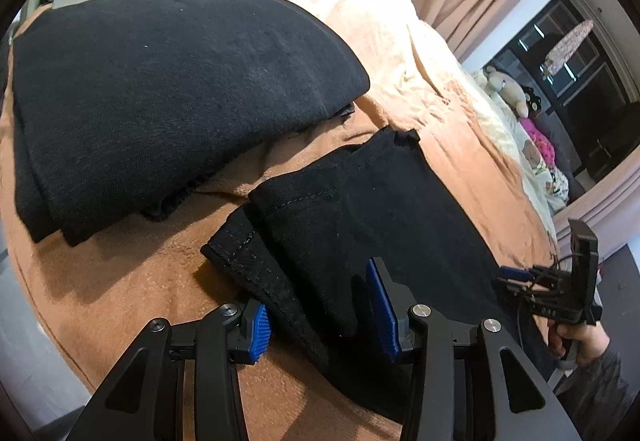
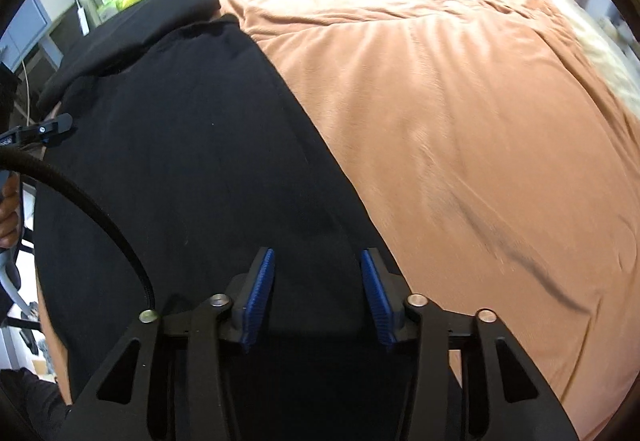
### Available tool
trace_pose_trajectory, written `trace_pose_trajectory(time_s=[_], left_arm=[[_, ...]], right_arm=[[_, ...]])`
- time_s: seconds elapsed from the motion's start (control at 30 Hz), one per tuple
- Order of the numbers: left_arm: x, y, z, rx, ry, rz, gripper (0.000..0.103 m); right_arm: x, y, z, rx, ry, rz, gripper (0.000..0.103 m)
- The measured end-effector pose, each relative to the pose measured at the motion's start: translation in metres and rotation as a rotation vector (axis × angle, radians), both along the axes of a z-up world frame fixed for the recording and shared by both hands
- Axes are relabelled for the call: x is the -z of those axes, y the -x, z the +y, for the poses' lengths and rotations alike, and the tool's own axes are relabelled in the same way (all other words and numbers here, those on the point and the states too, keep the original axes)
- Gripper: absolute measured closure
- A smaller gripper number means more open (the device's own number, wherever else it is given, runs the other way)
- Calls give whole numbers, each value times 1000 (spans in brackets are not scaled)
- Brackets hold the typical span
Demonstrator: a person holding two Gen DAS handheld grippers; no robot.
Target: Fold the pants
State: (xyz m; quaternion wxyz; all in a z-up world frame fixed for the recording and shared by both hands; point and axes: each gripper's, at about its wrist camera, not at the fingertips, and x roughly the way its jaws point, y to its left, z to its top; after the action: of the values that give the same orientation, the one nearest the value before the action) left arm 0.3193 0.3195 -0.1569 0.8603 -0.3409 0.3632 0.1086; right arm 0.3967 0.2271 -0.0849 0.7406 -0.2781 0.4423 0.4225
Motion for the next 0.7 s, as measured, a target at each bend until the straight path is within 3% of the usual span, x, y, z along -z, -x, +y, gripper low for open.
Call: trace_pose_trajectory(time_s=[0.13, 0.2, 0.27, 0.3, 0.5, 0.7], left_arm=[[4, -4, 2, 1, 18, 2, 57], [5, -5, 2, -4, 19, 4, 57], [6, -5, 2, -8, 23, 1, 57], [5, -5, 2, -9, 24, -1, 57], [4, -3, 2, -19, 43, -13, 57], [9, -5, 4, -49, 94, -31, 57]], right_arm=[[7, -6, 14, -2, -8, 12, 69], [10, -10, 16, 14, -21, 29, 77], [11, -7, 22, 1, -10, 17, 97], [12, -4, 27, -10, 8, -3, 98], [-13, 6, 33, -4, 56, -166, 101], [29, -5, 64, 47, 131, -190, 100]])
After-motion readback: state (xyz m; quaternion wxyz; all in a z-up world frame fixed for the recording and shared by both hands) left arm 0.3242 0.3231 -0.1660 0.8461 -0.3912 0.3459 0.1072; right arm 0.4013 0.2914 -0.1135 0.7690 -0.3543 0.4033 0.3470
